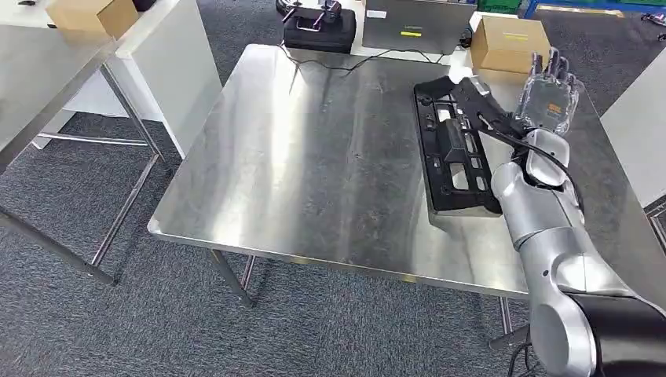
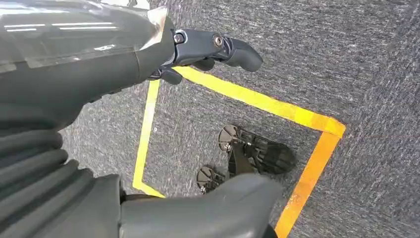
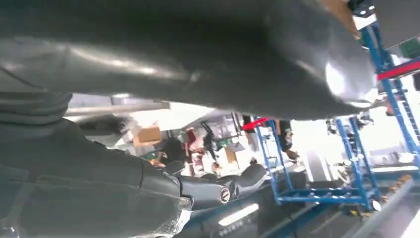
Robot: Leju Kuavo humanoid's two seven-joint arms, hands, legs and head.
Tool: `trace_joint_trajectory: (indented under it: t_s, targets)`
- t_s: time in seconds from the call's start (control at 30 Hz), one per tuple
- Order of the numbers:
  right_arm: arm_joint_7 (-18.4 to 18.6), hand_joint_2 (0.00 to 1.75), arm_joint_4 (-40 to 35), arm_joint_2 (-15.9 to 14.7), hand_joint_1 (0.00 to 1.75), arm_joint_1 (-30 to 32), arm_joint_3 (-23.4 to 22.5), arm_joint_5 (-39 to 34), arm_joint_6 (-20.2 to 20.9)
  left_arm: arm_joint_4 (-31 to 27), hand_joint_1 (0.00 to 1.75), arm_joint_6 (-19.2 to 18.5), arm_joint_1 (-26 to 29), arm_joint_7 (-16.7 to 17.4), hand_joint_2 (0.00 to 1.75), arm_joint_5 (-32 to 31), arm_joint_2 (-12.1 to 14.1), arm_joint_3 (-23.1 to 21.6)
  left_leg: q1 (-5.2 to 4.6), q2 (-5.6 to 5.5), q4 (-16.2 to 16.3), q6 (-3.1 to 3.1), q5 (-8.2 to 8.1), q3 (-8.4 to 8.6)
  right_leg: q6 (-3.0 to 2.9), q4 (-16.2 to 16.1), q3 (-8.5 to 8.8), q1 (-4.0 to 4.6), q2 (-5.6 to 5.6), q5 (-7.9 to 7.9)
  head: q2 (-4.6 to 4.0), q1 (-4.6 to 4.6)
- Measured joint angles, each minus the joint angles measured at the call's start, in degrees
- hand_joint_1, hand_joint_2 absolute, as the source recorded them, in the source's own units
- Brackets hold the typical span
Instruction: Take the parts from the cabinet and place them on the table.
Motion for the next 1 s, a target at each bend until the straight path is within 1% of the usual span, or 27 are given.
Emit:
trace_joint_trajectory:
  t_s: [0.2, 0.33, 0.47, 0.5, 0.53, 0.6, 0.63, 0.67, 0.7, 0.73, 0.77, 0.8, 0.83, 0.87, 0.9, 0.93, 0.97, 1.0]
  targets:
    - [-0.96, 0.0, -0.22, 0.04, 0.0, 1.19, 1.47, -0.7, -0.48, 0.0, 0.0, 0.42, 0.01, 0.02, 0.0, 0.07, -0.33, 0.74, 0.0, 0.0, 0.0, 0.0, 0.0, 0.0, 0.0, 0.0, 0.0, 0.0, 0.0, 0.0, 0.0, 0.0]
    - [-1.96, 0.0, -0.31, 0.11, 0.0, 1.88, 1.86, -1.44, -0.41, 0.0, 0.0, 0.46, 0.01, 0.09, 0.0, 0.39, -0.39, 1.12, -0.18, -0.02, 0.06, 0.05, -0.11, -0.01, 0.04, -0.04, 0.03, -0.15, 0.0, 0.01, 0.0, 0.02]
    - [-2.18, 0.0, -0.31, 0.37, 0.0, 2.25, 1.95, -1.86, 0.07, 0.0, 0.0, 0.57, 0.0, 0.37, 0.0, 0.42, -0.46, 1.29, -0.45, -0.02, 0.17, 0.39, -0.32, -0.02, 0.13, -0.06, 0.02, -0.48, 0.0, -0.03, 0.0, 0.0]
    - [-2.18, 0.0, -0.31, 0.42, 0.0, 2.26, 1.95, -1.86, 0.22, 0.0, 0.0, 0.55, 0.0, 0.42, 0.0, 0.42, -0.46, 1.29, -0.54, -0.02, 0.23, 0.54, -0.42, -0.02, 0.34, -0.08, 0.05, -0.58, 0.0, -0.11, 0.0, 0.02]
    - [-2.18, 0.0, -0.31, 0.46, 0.0, 2.26, 1.95, -1.86, 0.31, 0.0, 0.0, 0.55, 0.0, 0.48, 0.0, 0.44, -0.46, 1.29, -0.61, -0.01, 0.28, 0.67, -0.5, -0.02, 0.38, -0.08, 0.05, -0.71, 0.0, -0.13, 0.0, -0.02]
    - [-2.18, 0.0, -0.31, 0.59, 0.0, 2.21, 1.95, -1.86, 0.39, 0.0, 0.0, 0.55, -0.01, 0.52, 0.0, 0.42, -0.46, 1.29, -0.73, -0.02, 0.26, 0.87, -0.48, 0.0, 0.83, -0.33, 0.18, -0.83, 0.0, -0.03, 0.0, 0.0]
    - [-2.16, 0.0, -0.46, 0.59, 0.0, 2.19, 1.95, -1.86, 0.37, 0.0, 0.0, 0.55, -0.05, 0.54, 0.0, 0.42, -0.52, 1.29, -0.47, 0.01, -0.35, 1.22, -0.22, 0.36, 1.05, -0.35, 0.42, -0.51, 0.02, -0.16, 0.0, -0.02]
    - [-2.16, 0.0, -0.59, 0.5, 0.0, 2.3, 1.95, -1.88, 0.37, 0.0, 0.0, 0.55, -0.04, 0.55, 0.0, 0.42, -0.59, 1.29, 0.03, 0.13, -0.93, 1.54, 0.07, 0.82, 1.01, 0.31, -0.1, -0.86, -0.01, -0.65, 0.0, 0.04]
    - [-2.16, 0.0, -0.59, 0.5, 0.0, 2.14, 1.97, -1.94, 0.37, 0.0, 0.0, 0.55, -0.06, 0.55, 0.0, 0.42, -0.66, 1.31, 0.0, 0.18, -1.26, 1.85, 0.14, 1.18, 0.5, 3.79, -1.62, -0.59, 0.01, -2.35, 0.0, 0.24]
    - [-2.16, 0.0, -0.59, 0.46, 0.0, 2.05, 1.97, -1.97, 0.5, 0.0, 0.0, 0.55, -0.14, 0.57, 0.0, 0.42, -0.68, 1.31, 0.01, 0.22, -1.26, 1.86, 0.13, 1.18, 0.15, 9.05, -4.34, -0.59, 0.01, -4.37, 0.0, 0.37]
    - [-2.16, 0.0, -0.59, 0.44, 0.0, 2.25, 1.97, -2.03, 0.72, 0.0, 0.0, 0.46, -0.18, 0.61, 0.0, 0.42, -0.74, 1.31, 0.0, 0.21, -1.26, 1.9, 0.09, 1.17, -0.02, 14.39, -7.19, -0.63, 0.01, -6.18, 0.0, 0.37]
    - [-2.16, 0.0, -0.59, 0.44, 0.0, 2.61, 1.97, -2.08, 0.72, 0.0, 0.0, 0.44, -0.17, 0.63, 0.0, 0.42, -0.79, 1.31, -0.01, 0.19, -1.23, 1.86, 0.05, 1.16, 0.03, 18.46, -9.51, -0.64, 0.01, -7.25, 0.0, 0.37]
    - [-2.14, 0.0, -0.59, 0.44, 0.0, 2.92, 1.97, -2.14, 0.72, 0.0, 0.0, 0.42, -0.17, 0.72, 0.0, 0.44, -0.85, 1.31, 0.0, 0.15, -1.22, 1.82, 0.02, 1.19, 0.33, 19.85, -10.64, -0.7, 0.01, -7.12, 0.0, 0.44]
    - [-2.1, 0.0, -0.59, 0.41, 0.0, 3.09, 1.97, -2.16, 0.72, 0.0, 0.0, 0.42, -0.16, 0.74, 0.0, 0.48, -0.87, 1.31, 0.04, 0.1, -1.18, 1.76, -0.01, 1.23, 0.93, 18.07, -10.37, -0.85, 0.0, -5.76, 0.0, 0.44]
    - [-2.08, 0.0, -0.59, 0.44, 0.0, 3.06, 1.97, -2.19, 0.72, 0.0, 0.0, 0.42, -0.16, 0.76, 0.0, 0.48, -0.98, 1.31, 0.09, 0.06, -1.12, 1.63, -0.09, 1.28, 1.59, 13.93, -8.76, -1.01, -0.02, -3.58, 0.0, 0.5]
    - [-2.1, 0.0, -0.59, 0.44, 0.0, 2.99, 1.97, -2.18, 0.74, 0.0, 0.0, 0.37, -0.16, 0.78, 0.0, 0.48, -1.11, 1.31, 0.19, 0.04, -0.94, 1.34, -0.27, 1.42, 2.31, 6.84, -5.6, -1.23, -0.05, -0.43, 0.0, 0.46]
    - [-2.1, 0.0, -0.59, 0.44, 0.0, 2.95, 1.97, -2.18, 0.98, 0.0, 0.0, 0.31, -0.16, 0.76, 0.0, 0.48, -1.16, 1.31, 0.12, -0.01, -0.66, 0.96, -0.49, 1.39, 2.57, 1.89, -3.34, -1.36, -0.09, 1.48, 0.0, 0.57]
    - [-2.12, 0.0, -0.59, 0.44, 0.0, 2.84, 1.97, -2.21, 1.42, 0.0, 0.0, 0.22, -0.17, 0.76, 0.0, 0.48, -1.16, 1.31, -0.27, -0.04, -0.14, 0.42, -0.81, 1.19, 1.88, 1.09, -2.57, -0.99, 0.02, 1.77, 0.0, 0.66]
